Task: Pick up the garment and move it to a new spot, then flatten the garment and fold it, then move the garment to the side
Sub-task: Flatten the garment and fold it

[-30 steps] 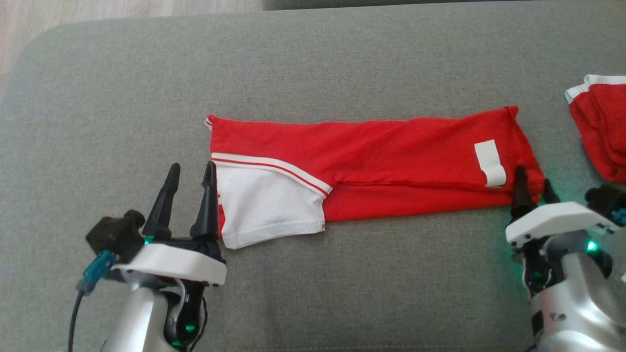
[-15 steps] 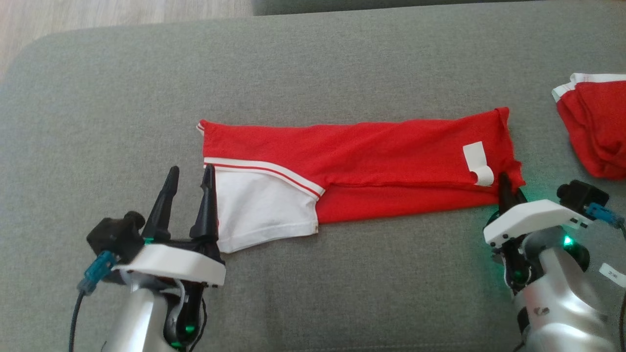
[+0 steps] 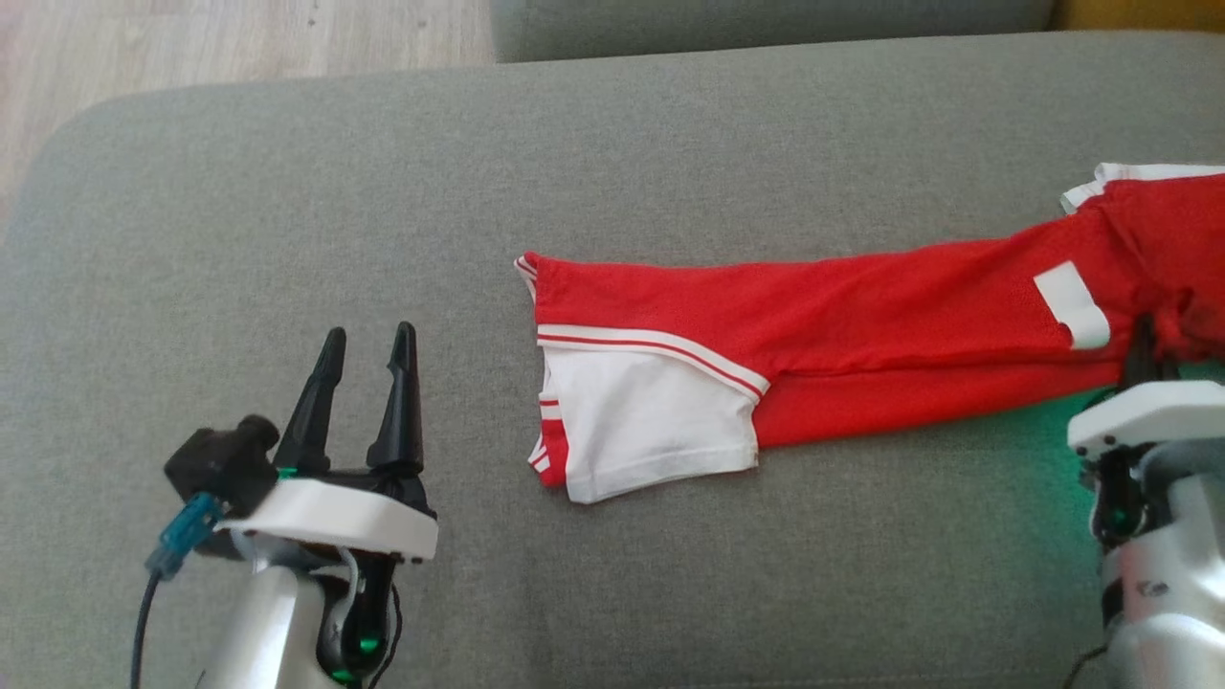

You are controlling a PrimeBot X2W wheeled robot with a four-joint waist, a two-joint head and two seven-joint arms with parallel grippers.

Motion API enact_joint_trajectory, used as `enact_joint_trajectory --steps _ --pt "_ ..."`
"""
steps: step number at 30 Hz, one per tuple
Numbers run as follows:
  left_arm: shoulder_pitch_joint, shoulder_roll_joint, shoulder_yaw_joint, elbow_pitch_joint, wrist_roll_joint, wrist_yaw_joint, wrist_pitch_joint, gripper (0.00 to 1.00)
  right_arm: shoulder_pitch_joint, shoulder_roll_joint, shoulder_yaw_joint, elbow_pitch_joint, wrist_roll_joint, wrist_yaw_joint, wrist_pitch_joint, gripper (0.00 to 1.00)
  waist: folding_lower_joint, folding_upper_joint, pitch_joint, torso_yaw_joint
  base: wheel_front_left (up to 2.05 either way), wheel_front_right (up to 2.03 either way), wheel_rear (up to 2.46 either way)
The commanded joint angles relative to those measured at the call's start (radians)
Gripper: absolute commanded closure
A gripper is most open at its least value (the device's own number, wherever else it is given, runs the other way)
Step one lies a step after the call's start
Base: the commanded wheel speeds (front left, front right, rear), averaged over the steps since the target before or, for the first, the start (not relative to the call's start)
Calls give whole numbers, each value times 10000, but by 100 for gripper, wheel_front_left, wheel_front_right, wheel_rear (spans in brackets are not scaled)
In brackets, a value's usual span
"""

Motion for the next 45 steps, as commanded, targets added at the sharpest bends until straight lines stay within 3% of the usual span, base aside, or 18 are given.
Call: enact_joint_trajectory --steps 1,9,14,21,45 --pt "-282 28 332 -304 -79 30 -122 0 -424 32 249 -457 -128 67 -143 100 0 0 -70 0 0 0 0" --pt "-98 28 408 -301 -130 78 -122 0 -281 893 2014 -2098 0 67 333 100 0 0 -370 -82 0 0 0" --pt "-122 28 267 -268 -146 65 -122 0 -5 911 4442 -2659 1949 67 319 100 0 0 -510 64 0 0 0" --pt "-77 28 213 -264 -176 86 -122 0 244 914 6657 -2782 3111 67 -19 100 0 0 -693 485 0 0 0" --pt "37 28 -93 -235 -413 182 -122 0 52 915 10593 -1741 4964 67 -404 100 0 0 -723 1820 0 0 0"
